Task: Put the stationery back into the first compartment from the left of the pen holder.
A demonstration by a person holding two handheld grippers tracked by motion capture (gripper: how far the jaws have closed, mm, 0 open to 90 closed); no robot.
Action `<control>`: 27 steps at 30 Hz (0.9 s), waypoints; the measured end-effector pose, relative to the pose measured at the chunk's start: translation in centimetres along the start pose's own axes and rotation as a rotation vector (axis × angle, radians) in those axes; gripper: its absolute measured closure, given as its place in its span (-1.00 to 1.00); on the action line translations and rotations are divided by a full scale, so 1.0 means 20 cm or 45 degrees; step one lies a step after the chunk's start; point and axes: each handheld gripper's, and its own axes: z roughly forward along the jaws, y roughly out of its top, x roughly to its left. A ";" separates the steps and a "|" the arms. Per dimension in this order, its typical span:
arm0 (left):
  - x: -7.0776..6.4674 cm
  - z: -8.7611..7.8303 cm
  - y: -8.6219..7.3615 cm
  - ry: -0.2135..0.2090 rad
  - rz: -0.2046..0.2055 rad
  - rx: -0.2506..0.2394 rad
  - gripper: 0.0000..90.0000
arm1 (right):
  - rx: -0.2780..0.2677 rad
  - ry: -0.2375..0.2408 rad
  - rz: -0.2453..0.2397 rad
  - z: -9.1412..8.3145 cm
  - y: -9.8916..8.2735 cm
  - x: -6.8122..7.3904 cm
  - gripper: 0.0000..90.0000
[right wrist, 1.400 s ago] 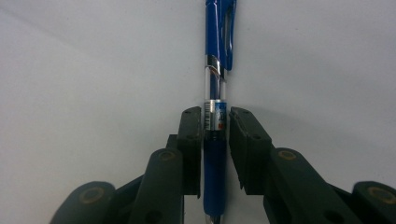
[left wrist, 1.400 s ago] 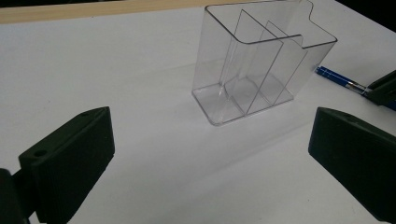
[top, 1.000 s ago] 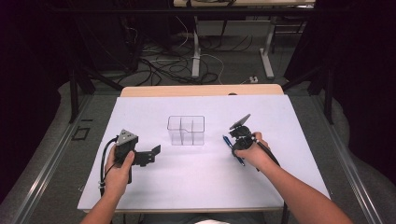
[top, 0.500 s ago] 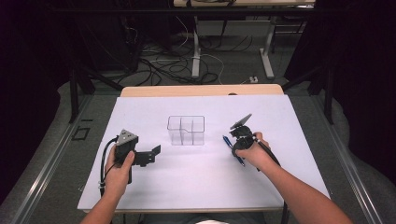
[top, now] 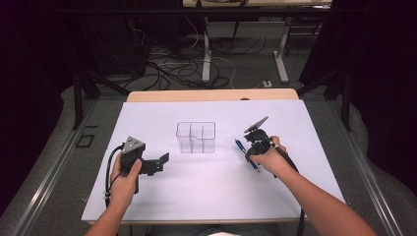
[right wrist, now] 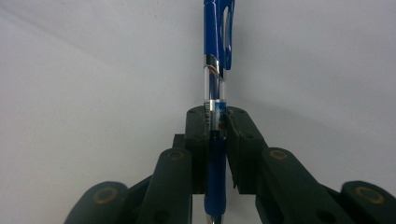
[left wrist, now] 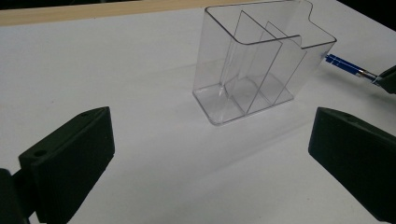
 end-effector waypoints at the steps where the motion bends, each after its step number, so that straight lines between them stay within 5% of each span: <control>1: 0.00 0.00 0.00 0.001 0.001 0.000 -0.99 | 0.012 -0.007 -0.010 -0.01 0.00 0.00 0.77; 3: 0.00 0.00 0.00 0.001 0.001 0.000 -0.99 | 0.058 -0.015 -0.029 -0.04 0.01 0.00 0.77; 4: 0.00 0.00 0.00 0.001 0.000 -0.001 -0.99 | -0.087 0.023 -0.012 -0.01 -0.01 0.00 0.77; 5: 0.00 0.00 0.00 0.001 0.001 -0.001 -0.99 | 0.210 -0.084 -0.091 -0.10 0.03 0.00 0.77; 7: 0.00 0.00 0.00 0.002 -0.004 -0.004 -0.99 | 0.250 -0.097 -0.138 -0.13 0.04 0.01 0.77; 8: 0.00 0.00 0.00 0.001 0.000 0.000 -0.99 | 0.220 -0.099 -0.145 -0.14 0.03 0.02 0.77; 9: 0.00 0.00 0.00 0.001 0.001 0.001 -0.99 | -0.101 -0.015 -0.108 -0.07 -0.01 0.02 0.77; 10: 0.00 0.00 0.00 0.002 0.002 0.001 -0.99 | -0.123 -0.026 -0.147 -0.08 -0.01 0.02 0.77; 12: 0.00 0.00 0.00 0.001 0.002 0.002 -0.99 | -0.010 -0.076 -0.240 -0.14 0.00 0.04 0.77; 16: -0.01 0.00 0.00 -0.009 -0.025 -0.003 -0.99 | -0.062 -0.134 -0.383 -0.17 -0.02 0.08 0.77; 18: -0.01 0.00 0.00 -0.013 -0.031 0.002 -0.99 | 0.012 -0.181 -0.469 -0.21 -0.02 0.10 0.77; 20: -0.01 0.00 0.00 -0.013 -0.035 0.005 -0.99 | -0.087 -0.181 -0.538 -0.20 -0.04 0.12 0.77; 21: 0.00 0.00 0.00 -0.015 -0.036 0.007 -0.99 | -0.016 -0.223 -0.622 -0.23 -0.03 0.13 0.77; 27: 0.00 0.00 0.00 -0.010 -0.041 0.010 -0.99 | 0.004 -0.317 -0.964 -0.27 -0.06 0.21 0.77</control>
